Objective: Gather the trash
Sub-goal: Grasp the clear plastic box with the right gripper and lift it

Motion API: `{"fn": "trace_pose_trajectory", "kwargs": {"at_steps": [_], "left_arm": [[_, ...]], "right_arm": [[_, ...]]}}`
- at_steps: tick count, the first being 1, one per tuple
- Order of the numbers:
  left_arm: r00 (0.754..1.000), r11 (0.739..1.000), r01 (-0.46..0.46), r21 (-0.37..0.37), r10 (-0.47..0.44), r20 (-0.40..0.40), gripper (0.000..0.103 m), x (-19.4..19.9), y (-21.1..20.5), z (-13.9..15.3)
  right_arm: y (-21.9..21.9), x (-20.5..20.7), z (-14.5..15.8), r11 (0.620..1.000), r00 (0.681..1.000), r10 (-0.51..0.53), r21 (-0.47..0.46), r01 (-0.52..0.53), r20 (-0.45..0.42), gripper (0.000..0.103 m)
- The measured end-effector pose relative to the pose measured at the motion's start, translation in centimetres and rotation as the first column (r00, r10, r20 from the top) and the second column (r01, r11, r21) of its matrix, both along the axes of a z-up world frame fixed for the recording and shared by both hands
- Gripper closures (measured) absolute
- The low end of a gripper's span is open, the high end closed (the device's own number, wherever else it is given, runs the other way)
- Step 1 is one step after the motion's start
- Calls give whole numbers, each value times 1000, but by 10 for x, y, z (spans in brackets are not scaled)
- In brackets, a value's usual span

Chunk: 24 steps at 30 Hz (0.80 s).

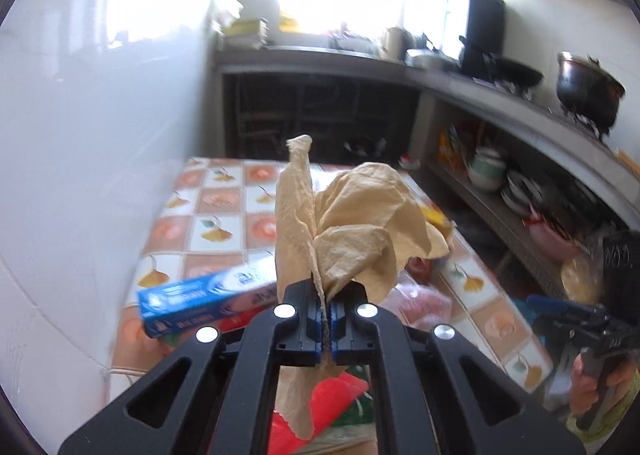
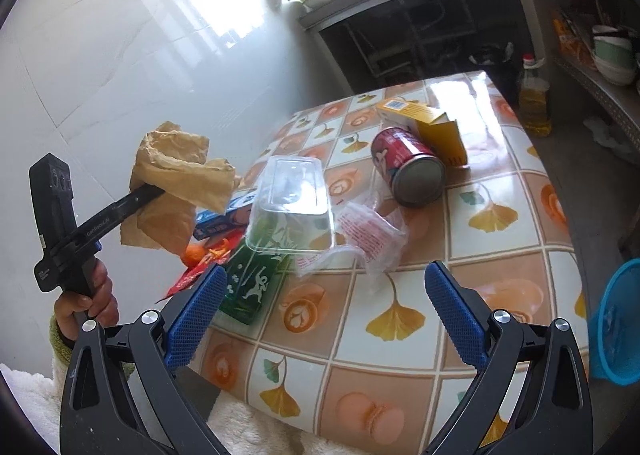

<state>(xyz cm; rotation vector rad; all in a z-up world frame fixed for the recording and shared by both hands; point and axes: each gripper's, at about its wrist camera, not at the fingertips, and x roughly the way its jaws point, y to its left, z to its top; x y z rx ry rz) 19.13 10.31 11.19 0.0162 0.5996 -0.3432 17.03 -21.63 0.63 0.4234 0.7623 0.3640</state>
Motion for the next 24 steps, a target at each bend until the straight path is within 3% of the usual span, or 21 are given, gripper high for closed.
{"fn": "trace_pose_trajectory", "kwargs": {"at_steps": [5, 11, 18, 24], "left_arm": [[995, 991, -100, -89, 101, 7, 101, 7, 29, 7], [987, 975, -158, -154, 155, -29, 101, 14, 48, 1], [986, 966, -166, -200, 160, -46, 101, 16, 59, -6], [987, 961, -160, -224, 149, -64, 101, 22, 66, -12]], "right_arm": [[28, 38, 7, 992, 992, 128, 25, -128, -22, 8], [65, 107, 5, 972, 963, 233, 20, -232, -135, 8], [97, 195, -31, 956, 884, 285, 42, -291, -370, 8], [110, 228, -58, 950, 825, 299, 67, -306, -479, 8]]}}
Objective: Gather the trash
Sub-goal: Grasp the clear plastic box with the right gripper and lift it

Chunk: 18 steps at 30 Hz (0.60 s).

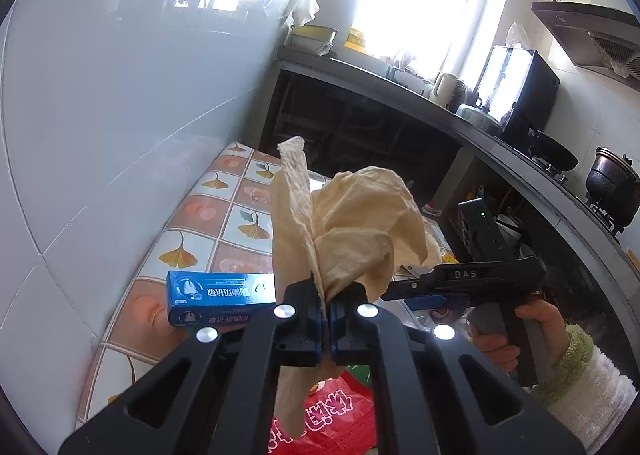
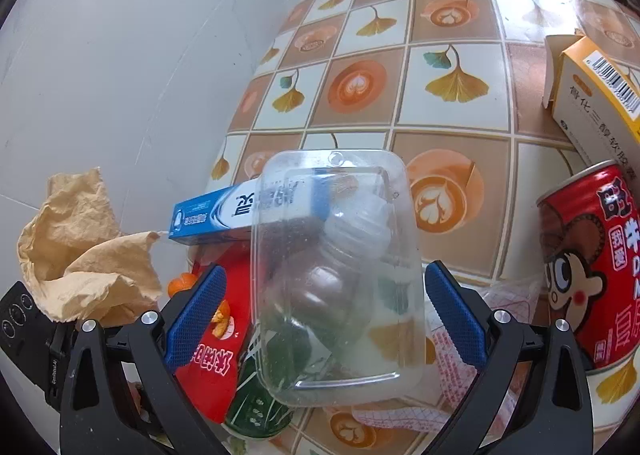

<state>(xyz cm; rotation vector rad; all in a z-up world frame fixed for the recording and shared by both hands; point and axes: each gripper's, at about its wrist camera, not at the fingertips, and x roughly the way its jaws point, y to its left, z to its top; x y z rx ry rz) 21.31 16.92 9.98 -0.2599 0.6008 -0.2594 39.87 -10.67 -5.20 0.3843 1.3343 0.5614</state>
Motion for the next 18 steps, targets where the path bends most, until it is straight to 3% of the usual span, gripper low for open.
{"fn": "trace_pose_trajectory", "kwargs": {"at_steps": [6, 9, 18], "left_arm": [[1000, 1000, 2, -19, -2, -11, 101, 5, 2, -4], [1000, 1000, 0, -25, 0, -18, 101, 6, 3, -5], [1000, 1000, -2, -23, 1, -15, 101, 4, 2, -5]], "right_arm": [[9, 9, -17, 1000, 999, 21, 0, -21, -50, 8], [8, 8, -20, 1000, 998, 7, 6, -7, -55, 17], [-13, 4, -5, 995, 997, -71, 66, 73, -25, 20]]}}
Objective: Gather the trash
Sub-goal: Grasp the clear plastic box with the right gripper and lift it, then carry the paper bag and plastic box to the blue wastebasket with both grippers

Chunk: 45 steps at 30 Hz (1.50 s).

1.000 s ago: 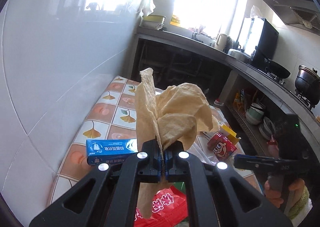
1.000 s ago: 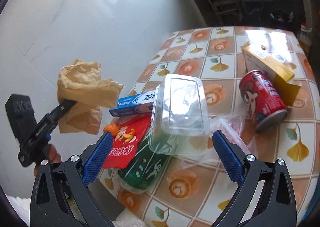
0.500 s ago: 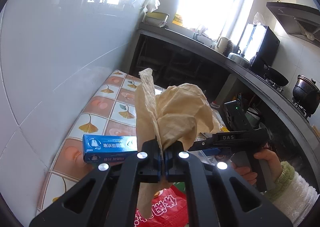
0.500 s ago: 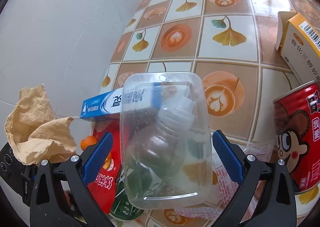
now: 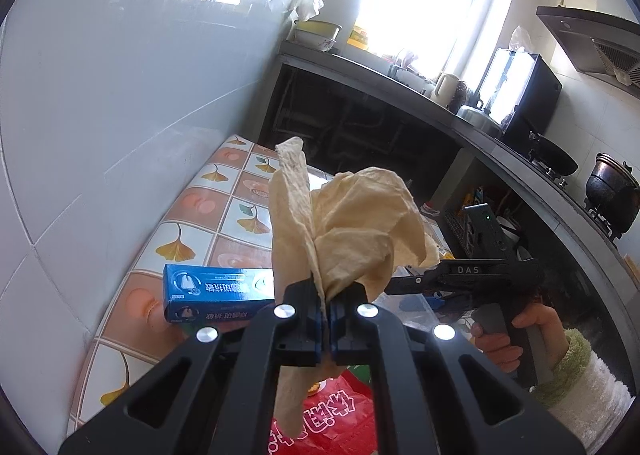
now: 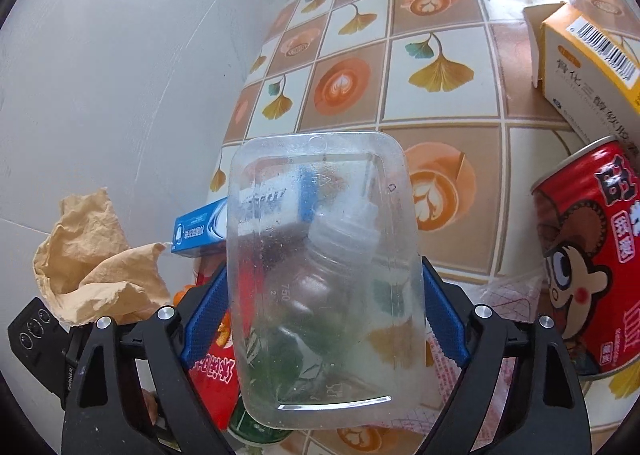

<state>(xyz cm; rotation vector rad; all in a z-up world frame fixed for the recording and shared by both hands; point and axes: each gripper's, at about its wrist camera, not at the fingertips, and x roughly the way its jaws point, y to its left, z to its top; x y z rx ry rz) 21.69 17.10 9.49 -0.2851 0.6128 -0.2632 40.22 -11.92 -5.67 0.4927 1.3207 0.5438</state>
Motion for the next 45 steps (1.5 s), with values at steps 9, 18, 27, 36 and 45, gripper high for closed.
{"fn": "trace_pose_trajectory", "kwargs": {"at_steps": [9, 18, 27, 36, 45], "left_arm": [[1000, 999, 11, 31, -12, 28, 101, -9, -13, 8], [998, 997, 36, 62, -39, 54, 101, -24, -24, 19], [989, 989, 122, 88, -129, 75, 101, -37, -53, 29], [953, 949, 287, 134, -297, 65, 101, -50, -130, 36], [846, 833, 526, 173, -533, -8, 101, -62, -260, 27]], "right_arm": [[-39, -36, 62, 980, 982, -97, 186, 66, 161, 21], [-73, -77, 85, 901, 958, -187, 425, 80, 216, 21], [-118, -157, 97, 888, 921, -285, 434, 150, 266, 21], [-185, -236, 82, 850, 865, -434, 433, 300, 251, 21], [-266, -320, 61, 768, 748, -619, 387, 511, 240, 21]]}}
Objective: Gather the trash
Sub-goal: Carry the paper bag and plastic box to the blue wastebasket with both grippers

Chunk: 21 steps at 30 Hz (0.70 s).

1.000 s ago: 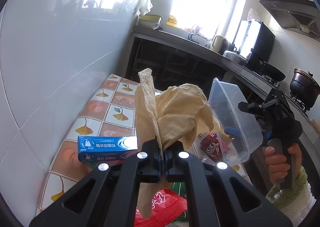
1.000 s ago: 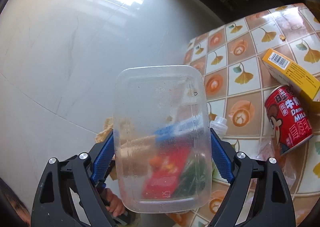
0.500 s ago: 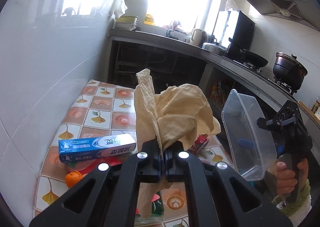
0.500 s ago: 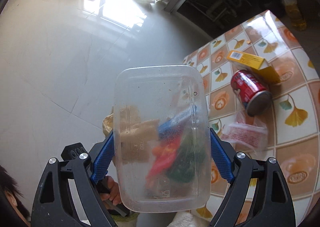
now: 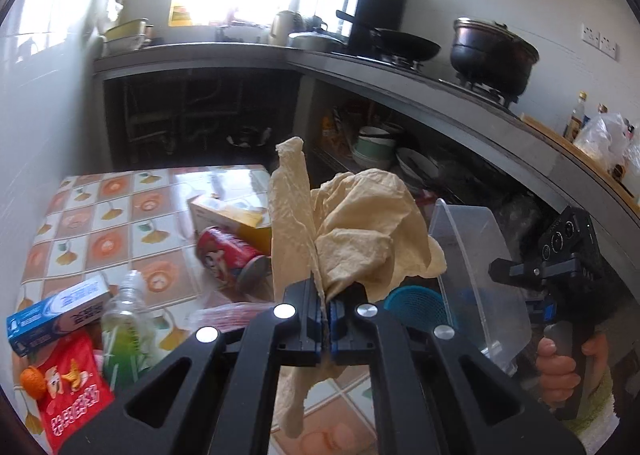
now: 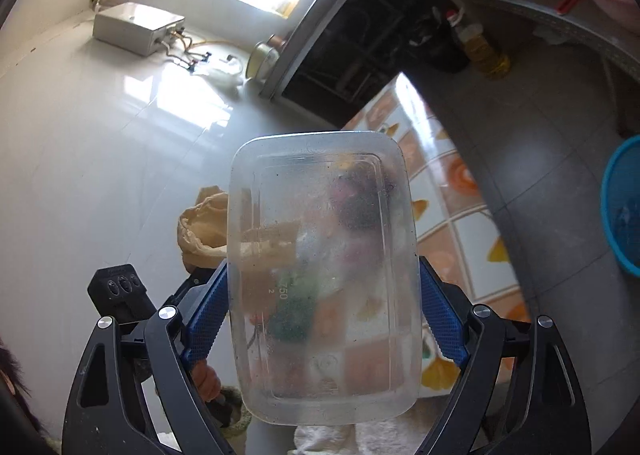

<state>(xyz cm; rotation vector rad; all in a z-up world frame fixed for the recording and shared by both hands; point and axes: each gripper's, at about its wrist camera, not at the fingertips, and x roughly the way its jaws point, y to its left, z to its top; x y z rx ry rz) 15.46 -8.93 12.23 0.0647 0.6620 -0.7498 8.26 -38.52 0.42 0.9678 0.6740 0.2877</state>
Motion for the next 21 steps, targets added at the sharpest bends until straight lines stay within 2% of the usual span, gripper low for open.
{"fn": "trace_pose_trajectory", "kwargs": {"at_steps": [4, 7, 9, 12, 14, 18, 21], "left_arm": [[991, 991, 130, 44, -128, -49, 101, -4, -76, -14], [972, 972, 219, 84, -210, -104, 101, -4, -131, -29], [956, 956, 272, 109, -255, -146, 101, -5, -166, -41], [922, 921, 354, 160, -315, -227, 101, -5, -226, -68], [890, 893, 406, 195, -339, -303, 101, -2, -266, -93], [828, 837, 481, 261, -337, -448, 101, 4, -339, -150], [776, 802, 518, 299, -293, -559, 100, 14, -384, -200]], "right_arm": [[-31, -33, -18, 992, 991, -124, -27, 123, -41, 21], [-55, -57, -35, 971, 968, -237, -59, 232, -84, 21], [-71, -76, -46, 947, 941, -317, -87, 308, -116, 21], [-92, -99, -64, 901, 888, -429, -153, 407, -166, 21], [-107, -113, -80, 873, 850, -486, -171, 457, -205, 21], [-128, -129, -114, 835, 785, -550, -173, 522, -285, 21], [-141, -130, -136, 815, 749, -578, -174, 553, -324, 21]]}}
